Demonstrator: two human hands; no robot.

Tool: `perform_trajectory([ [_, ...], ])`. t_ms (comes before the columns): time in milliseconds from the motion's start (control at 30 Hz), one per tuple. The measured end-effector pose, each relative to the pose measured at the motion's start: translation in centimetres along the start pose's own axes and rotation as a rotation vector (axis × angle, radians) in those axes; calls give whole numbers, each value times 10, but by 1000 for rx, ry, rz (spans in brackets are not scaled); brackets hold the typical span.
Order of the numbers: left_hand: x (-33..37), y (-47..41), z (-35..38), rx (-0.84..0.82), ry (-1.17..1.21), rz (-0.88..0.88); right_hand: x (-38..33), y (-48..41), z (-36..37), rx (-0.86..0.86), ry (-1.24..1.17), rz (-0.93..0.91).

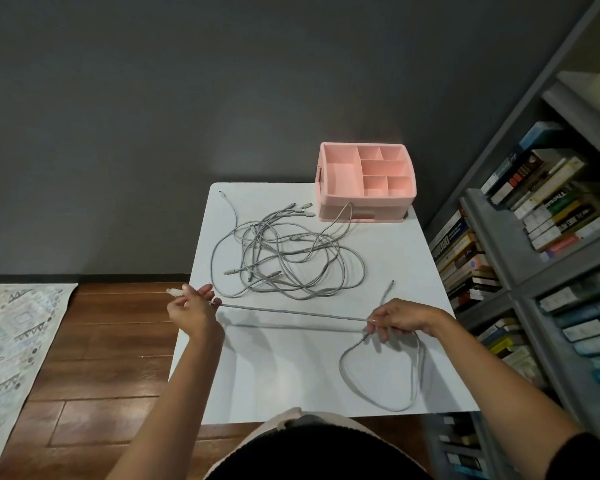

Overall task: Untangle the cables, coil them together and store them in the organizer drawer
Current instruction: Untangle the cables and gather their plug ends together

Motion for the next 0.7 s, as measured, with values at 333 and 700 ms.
perform_trajectory([
  [333, 2, 26, 67, -705, -457, 80, -67, -7, 16, -55, 117, -109],
  [700, -48, 106, 100, -1361, -772, -333, -115, -14, 17, 14, 167, -190],
])
Point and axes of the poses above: each hand's wrist, its own y-axis away from the middle knuckle, its own z-axis out of the palm, x = y × z, the point moved 7 cm from there along -y, towards the middle knuckle, and after that the axes turned 10 degrees about -x, right-handed, at the moved point
